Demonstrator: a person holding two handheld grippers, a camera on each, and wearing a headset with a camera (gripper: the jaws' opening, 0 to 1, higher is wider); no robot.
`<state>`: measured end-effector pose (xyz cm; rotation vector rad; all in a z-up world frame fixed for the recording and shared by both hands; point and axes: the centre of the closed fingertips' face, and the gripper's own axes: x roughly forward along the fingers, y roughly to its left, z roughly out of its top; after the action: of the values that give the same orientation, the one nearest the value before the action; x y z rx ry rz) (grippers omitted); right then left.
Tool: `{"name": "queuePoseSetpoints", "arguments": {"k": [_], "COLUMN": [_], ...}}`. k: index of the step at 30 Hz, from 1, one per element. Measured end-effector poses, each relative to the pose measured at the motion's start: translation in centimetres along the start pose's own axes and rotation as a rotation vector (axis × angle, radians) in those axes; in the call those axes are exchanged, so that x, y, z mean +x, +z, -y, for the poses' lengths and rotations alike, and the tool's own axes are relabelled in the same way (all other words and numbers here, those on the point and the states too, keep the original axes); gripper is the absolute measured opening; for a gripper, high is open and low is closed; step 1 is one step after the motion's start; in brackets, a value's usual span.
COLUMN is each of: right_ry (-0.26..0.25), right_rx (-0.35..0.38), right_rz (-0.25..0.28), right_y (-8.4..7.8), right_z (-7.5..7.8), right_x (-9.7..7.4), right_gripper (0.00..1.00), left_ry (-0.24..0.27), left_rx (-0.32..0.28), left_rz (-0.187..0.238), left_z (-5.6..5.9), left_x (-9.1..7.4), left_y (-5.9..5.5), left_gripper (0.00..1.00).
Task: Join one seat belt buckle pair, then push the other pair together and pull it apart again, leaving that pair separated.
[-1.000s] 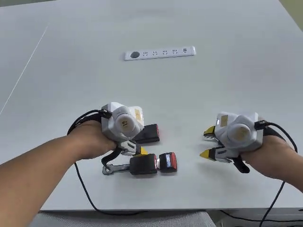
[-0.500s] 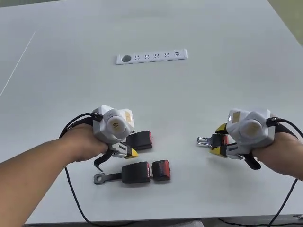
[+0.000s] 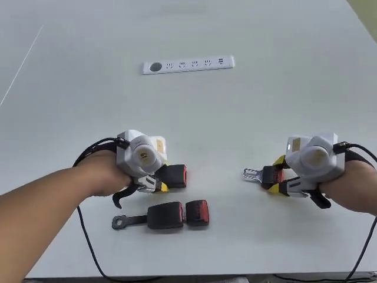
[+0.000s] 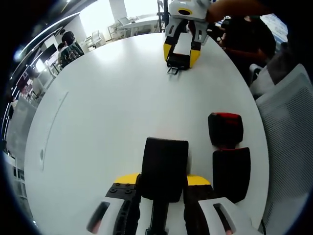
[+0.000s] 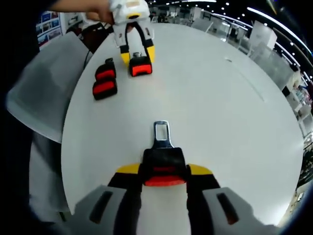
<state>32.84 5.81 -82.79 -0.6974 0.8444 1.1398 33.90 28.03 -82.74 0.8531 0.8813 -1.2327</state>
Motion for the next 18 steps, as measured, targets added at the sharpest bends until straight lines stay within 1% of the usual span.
{"name": "queuePoseSetpoints", "arguments": {"k": [2, 3, 4, 7, 11, 15, 18], "right_ry": [0.029, 0.038, 0.044, 0.057, 0.059, 0.036, 0.033], "right_rx": [-0.017, -0.021, -0.024, -0.039, -0.039, -0.036, -0.042], "right_rz": [-0.009, -0.011, -0.012, -0.014, -0.015, -0.002, -0.008], "right_y": [0.07, 0.09, 0.09, 0.11, 0.15, 0.52, 1.00], "right_z": [-0.05, -0.05, -0.08, -0.24, -0.22, -0.56, -0.87], "right_x": [0.12, 0.16, 0.17, 0.17, 0.15, 0.24, 0.43], "right_gripper": [0.34, 0.34, 0.34, 0.34, 0.34, 0.35, 0.35], "left_ry": [-0.006, -0.009, -0.011, -0.011, -0.009, -0.005, 0.002], "left_rx": [-0.006, 0.003, 0.017, 0.017, 0.017, 0.016, 0.003], "left_rz": [-0.004, -0.014, -0.018, -0.021, -0.019, -0.021, -0.018], "left_z": [-0.09, 0.06, 0.16, 0.07, 0.09, 0.10, 0.06], "left_x": [0.15, 0.18, 0.23, 0.08, 0.02, -0.07, -0.09], "left_y": [0.12, 0.14, 0.17, 0.10, 0.12, 0.16, 0.14], "left_gripper": [0.34, 0.34, 0.33, 0.33, 0.33, 0.33, 0.33]}}
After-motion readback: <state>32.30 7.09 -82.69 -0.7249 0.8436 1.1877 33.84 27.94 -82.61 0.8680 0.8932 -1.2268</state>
